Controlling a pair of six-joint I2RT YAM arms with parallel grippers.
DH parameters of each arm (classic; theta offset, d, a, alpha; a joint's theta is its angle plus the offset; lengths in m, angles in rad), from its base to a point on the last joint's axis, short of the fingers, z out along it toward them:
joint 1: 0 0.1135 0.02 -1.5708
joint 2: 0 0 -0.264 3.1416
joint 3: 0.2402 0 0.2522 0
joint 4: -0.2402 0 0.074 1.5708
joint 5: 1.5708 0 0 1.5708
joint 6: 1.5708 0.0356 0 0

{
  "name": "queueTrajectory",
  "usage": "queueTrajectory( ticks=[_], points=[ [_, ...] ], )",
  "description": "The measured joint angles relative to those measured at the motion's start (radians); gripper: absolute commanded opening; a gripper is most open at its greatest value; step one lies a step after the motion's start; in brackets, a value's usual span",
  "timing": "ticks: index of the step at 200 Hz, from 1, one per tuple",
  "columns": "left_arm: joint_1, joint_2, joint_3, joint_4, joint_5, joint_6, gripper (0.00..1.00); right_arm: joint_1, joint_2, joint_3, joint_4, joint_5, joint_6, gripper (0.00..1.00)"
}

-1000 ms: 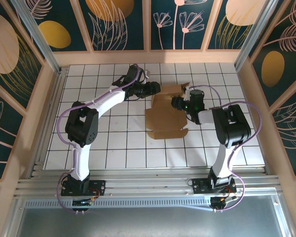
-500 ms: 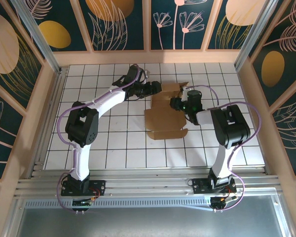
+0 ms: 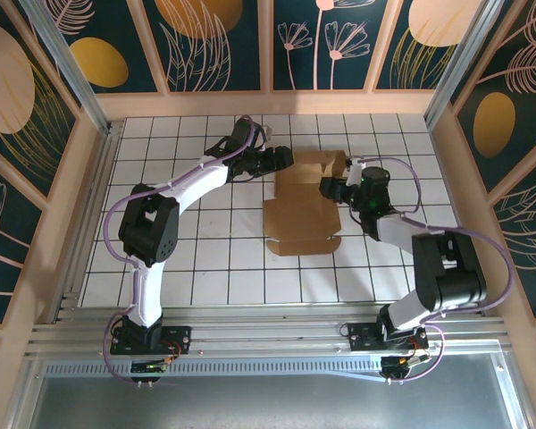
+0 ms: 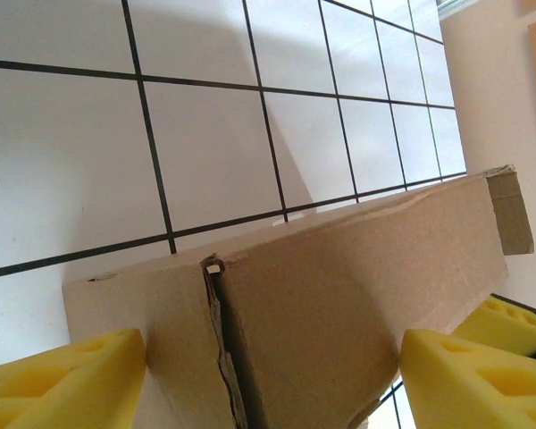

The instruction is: Fold the paper box

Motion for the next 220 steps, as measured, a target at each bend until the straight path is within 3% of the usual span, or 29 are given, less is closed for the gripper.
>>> queueTrajectory(
  ticks=[48, 97, 163, 220],
  points=[
    [0.0, 0.0, 0.0, 0.003, 0.0, -0.003, 0.74, -0.055, -0.193, -0.019, -0.08, 0.032, -0.058, 0.68],
    [0.0, 0.0, 0.0, 0.009, 0.001, -0.015, 0.74, -0.104, -0.043, 0.15, -0.183, 0.055, -0.13, 0.74],
    [0.0, 0.0, 0.0, 0.011, 0.0, -0.018, 0.74, -0.1, 0.153, 0.223, -0.204, 0.112, -0.192, 0.59],
    [0.0, 0.0, -0.007, 0.015, 0.0, -0.019, 0.74, -0.083, 0.207, 0.226, -0.193, 0.178, -0.262, 0.24]
  ],
)
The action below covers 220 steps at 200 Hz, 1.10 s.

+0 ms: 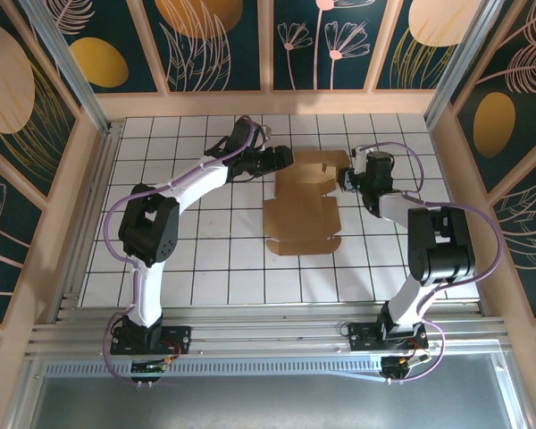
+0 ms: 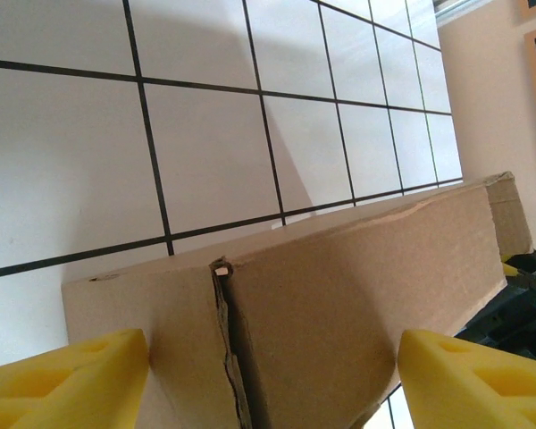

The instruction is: Fold the paper box

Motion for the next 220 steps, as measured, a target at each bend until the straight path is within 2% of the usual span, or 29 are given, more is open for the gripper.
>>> queueTrajectory(
  ticks=[17, 26, 69, 97, 146, 183, 220],
  points=[
    [0.0, 0.0, -0.001, 0.001, 0.0, 0.0, 0.73, 0.015, 0.0, 0.006, -0.011, -0.002, 0.013, 0.11],
    [0.0, 0.0, -0.003, 0.003, 0.0, 0.0, 0.72, 0.025, 0.0, 0.012, -0.023, -0.009, 0.016, 0.08],
    [0.002, 0.0, -0.003, 0.004, -0.004, 0.0, 0.67, 0.034, -0.04, 0.035, -0.138, -0.004, 0.096, 0.08],
    [0.002, 0.001, -0.003, 0.008, -0.004, -0.003, 0.64, 0.034, -0.05, 0.085, -0.245, -0.009, 0.156, 0.04],
    [0.002, 0.006, -0.003, 0.018, -0.003, -0.01, 0.62, 0.051, -0.049, 0.175, -0.395, -0.014, 0.29, 0.07],
    [0.002, 0.006, -0.003, 0.029, -0.003, -0.014, 0.62, 0.081, -0.016, 0.259, -0.495, 0.031, 0.391, 0.07],
    [0.002, 0.006, -0.003, 0.033, -0.001, -0.014, 0.62, 0.129, 0.014, 0.316, -0.558, 0.092, 0.415, 0.08]
  ],
)
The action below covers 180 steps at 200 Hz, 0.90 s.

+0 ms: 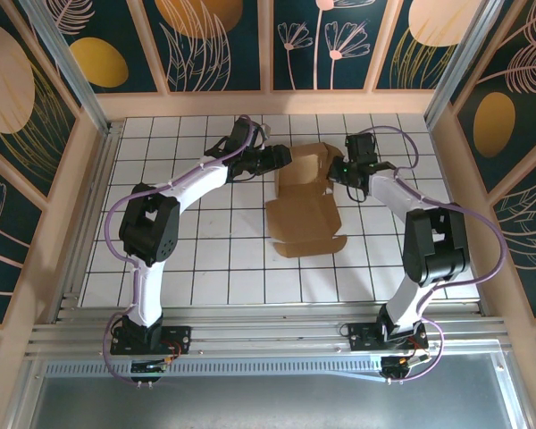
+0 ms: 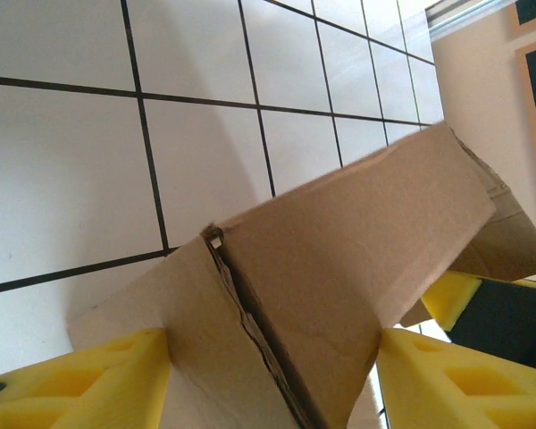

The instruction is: Fold the paper box

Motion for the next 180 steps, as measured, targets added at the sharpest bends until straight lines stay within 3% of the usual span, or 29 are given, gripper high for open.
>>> queueTrajectory(
  ticks=[44, 88, 135, 180],
  points=[
    [-0.002, 0.0, 0.0, 0.0, 0.011, 0.0, 0.62, 0.024, 0.031, 0.051, -0.014, 0.074, -0.067, 0.06],
    [-0.002, 0.0, -0.002, 0.0, 0.012, 0.0, 0.62, 0.022, 0.082, 0.154, -0.071, 0.048, -0.081, 0.08],
    [-0.002, 0.0, -0.008, 0.0, 0.012, 0.0, 0.61, 0.023, 0.086, 0.155, -0.111, -0.007, 0.003, 0.1],
    [-0.002, 0.0, -0.011, 0.001, 0.011, 0.0, 0.62, 0.031, 0.087, 0.144, -0.107, 0.022, 0.061, 0.09]
  ],
)
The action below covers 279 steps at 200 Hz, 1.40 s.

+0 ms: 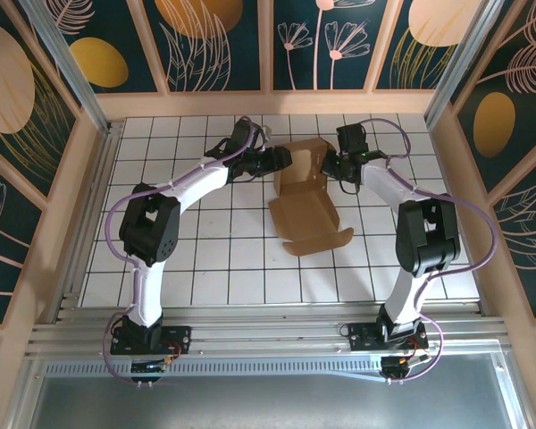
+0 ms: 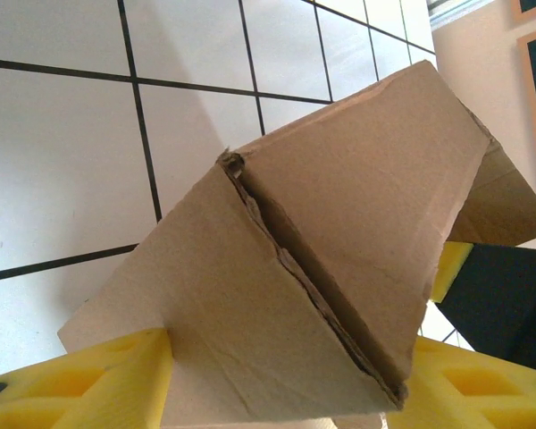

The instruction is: Fold the paper box

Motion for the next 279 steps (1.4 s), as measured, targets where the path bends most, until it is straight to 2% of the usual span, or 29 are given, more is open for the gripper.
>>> queueTrajectory(
  ticks=[44, 59, 80, 114, 140, 158, 171, 201, 217, 248, 279],
  points=[
    [-0.003, -0.011, -0.052, 0.015, -0.029, 0.011, 0.86, 0.078, 0.005, -0.02, 0.046, 0.177, -0.02, 0.03],
    [-0.007, -0.037, -0.093, 0.015, -0.052, 0.024, 0.89, 0.108, 0.005, -0.041, 0.077, 0.236, -0.028, 0.03],
    [-0.01, -0.108, -0.157, 0.023, -0.078, 0.034, 0.89, 0.126, 0.005, -0.063, 0.106, 0.272, -0.036, 0.03],
    [-0.027, -0.294, -0.3, 0.103, -0.108, 0.017, 0.74, 0.125, 0.002, -0.074, 0.128, 0.298, -0.042, 0.03],
    [-0.074, -0.395, -0.415, 0.183, -0.134, -0.034, 0.55, 0.125, -0.013, -0.102, 0.15, 0.303, -0.056, 0.03],
    [-0.126, -0.407, -0.465, 0.222, -0.16, -0.07, 0.5, 0.125, -0.015, -0.114, 0.164, 0.314, -0.07, 0.03],
    [-0.167, -0.384, -0.471, 0.234, -0.164, -0.086, 0.46, 0.125, -0.015, -0.117, 0.166, 0.316, -0.077, 0.03],
    [-0.242, -0.247, -0.432, 0.288, -0.159, -0.122, 0.21, 0.125, -0.015, -0.117, 0.17, 0.317, -0.091, 0.03],
    [-0.257, -0.16, -0.415, 0.319, -0.148, -0.148, 0.13, 0.125, -0.016, -0.117, 0.17, 0.317, -0.092, 0.03],
    [-0.26, -0.024, -0.391, 0.365, -0.114, -0.189, 0.1, 0.125, -0.019, -0.119, 0.169, 0.316, -0.094, 0.03],
    [-0.26, 0.035, -0.366, 0.389, -0.095, -0.214, 0.1, 0.125, -0.029, -0.119, 0.169, 0.312, -0.093, 0.04]
  ],
)
